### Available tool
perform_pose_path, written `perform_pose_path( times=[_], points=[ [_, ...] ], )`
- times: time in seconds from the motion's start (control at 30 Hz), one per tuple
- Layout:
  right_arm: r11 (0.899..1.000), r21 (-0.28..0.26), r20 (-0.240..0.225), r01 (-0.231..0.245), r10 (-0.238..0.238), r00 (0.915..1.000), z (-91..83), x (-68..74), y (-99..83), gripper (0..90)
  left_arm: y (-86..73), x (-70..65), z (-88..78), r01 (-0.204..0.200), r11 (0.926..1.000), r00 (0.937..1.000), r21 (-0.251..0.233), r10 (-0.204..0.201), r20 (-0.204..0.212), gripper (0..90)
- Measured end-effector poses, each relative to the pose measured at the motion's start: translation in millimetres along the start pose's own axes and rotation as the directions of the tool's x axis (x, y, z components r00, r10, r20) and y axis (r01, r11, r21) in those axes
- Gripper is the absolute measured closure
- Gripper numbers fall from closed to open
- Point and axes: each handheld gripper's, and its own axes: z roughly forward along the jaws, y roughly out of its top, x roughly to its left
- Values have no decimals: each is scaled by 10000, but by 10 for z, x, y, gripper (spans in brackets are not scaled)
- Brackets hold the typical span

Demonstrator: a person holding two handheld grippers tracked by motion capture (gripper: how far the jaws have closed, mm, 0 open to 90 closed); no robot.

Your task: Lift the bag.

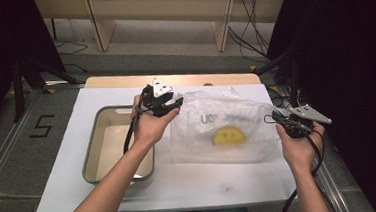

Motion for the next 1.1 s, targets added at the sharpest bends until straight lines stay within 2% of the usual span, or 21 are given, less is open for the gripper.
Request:
perform_pose_path(
  times=[0.07,0.13,0.27,0.37,0.7,0.97,1.1],
  points=[
    [10000,22,-13,16,-16,10000,2,4,-1,898,4,-1,-31,-120,9998,9996,-148,116,-260,367],
    [10000,14,-10,6,-6,10000,5,10,0,897,13,5,-72,21,9997,9995,-259,-29,-315,311],
    [10000,35,0,47,-47,10000,10,14,4,898,41,32,-170,545,9975,9985,-449,-540,120,280],
    [10000,55,17,65,-66,10000,10,14,9,898,61,58,-237,664,9964,9975,-533,-650,275,270],
    [9998,135,24,116,-116,9999,21,26,4,896,59,169,-381,358,9981,9994,-491,-357,25,253],
    [9998,133,43,151,-152,9999,16,16,-4,884,-7,260,-510,157,9993,9997,-341,-163,-172,249],
    [9999,136,14,98,-98,10000,20,11,-10,872,-62,287,-520,16,9999,9998,-147,-19,-218,251]
  ],
)
